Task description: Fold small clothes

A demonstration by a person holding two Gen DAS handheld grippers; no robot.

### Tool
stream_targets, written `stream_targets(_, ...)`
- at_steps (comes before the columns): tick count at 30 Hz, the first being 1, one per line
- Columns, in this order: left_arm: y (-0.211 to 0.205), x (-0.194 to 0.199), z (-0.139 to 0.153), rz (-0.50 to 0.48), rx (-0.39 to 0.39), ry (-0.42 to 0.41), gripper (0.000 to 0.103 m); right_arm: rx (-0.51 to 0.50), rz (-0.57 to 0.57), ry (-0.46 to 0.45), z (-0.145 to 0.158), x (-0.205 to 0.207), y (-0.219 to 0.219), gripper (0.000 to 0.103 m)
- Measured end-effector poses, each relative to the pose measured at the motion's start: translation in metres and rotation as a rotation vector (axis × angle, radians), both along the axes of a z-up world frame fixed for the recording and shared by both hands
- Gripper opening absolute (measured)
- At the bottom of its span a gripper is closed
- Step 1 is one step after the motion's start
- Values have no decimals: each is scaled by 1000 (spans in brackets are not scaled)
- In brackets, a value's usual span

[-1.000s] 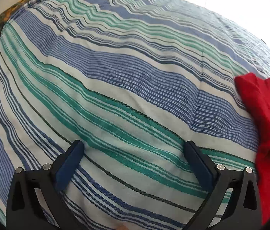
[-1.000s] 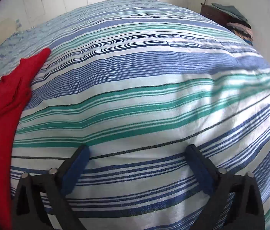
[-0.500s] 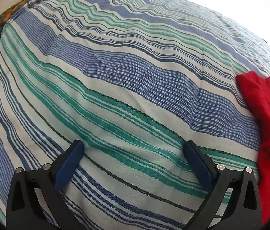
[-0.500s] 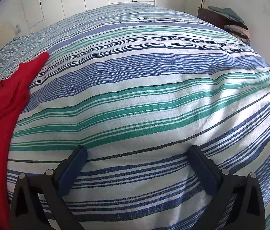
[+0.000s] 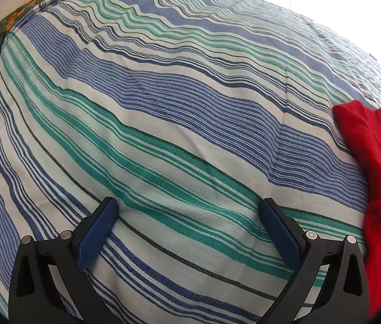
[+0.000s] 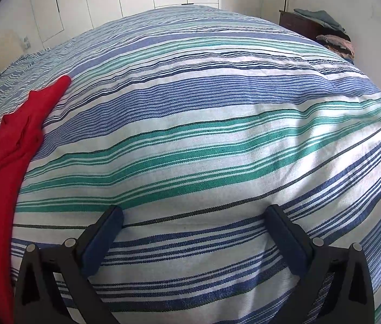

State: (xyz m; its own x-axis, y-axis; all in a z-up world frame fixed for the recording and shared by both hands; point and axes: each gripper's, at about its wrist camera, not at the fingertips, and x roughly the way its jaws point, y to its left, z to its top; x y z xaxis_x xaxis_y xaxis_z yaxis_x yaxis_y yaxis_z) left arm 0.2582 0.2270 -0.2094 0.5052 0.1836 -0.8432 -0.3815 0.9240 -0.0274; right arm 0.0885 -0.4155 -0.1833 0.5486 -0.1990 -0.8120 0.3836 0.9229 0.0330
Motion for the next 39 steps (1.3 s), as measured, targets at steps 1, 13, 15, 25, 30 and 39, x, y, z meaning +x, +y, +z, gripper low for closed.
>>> stream_targets(1, 0, 0, 0, 0, 0, 0, 103, 2, 0, -2, 0, 0, 0, 103)
stream_targets(13, 0, 0, 0, 0, 0, 0, 103, 5, 2, -8, 1, -1, -2, 103)
stream_targets(15, 0, 0, 0, 0, 0, 0, 103, 2, 2, -7, 1, -1, -2, 103)
stream_targets(25, 0, 0, 0, 0, 0, 0, 103, 1, 3, -9, 1, -1, -3, 103)
stream_targets(30, 0, 0, 0, 0, 0, 0, 103, 1, 3, -8, 1, -1, -3, 103)
stream_targets(39, 0, 0, 0, 0, 0, 0, 103, 0, 2, -7, 1, 0, -3, 103)
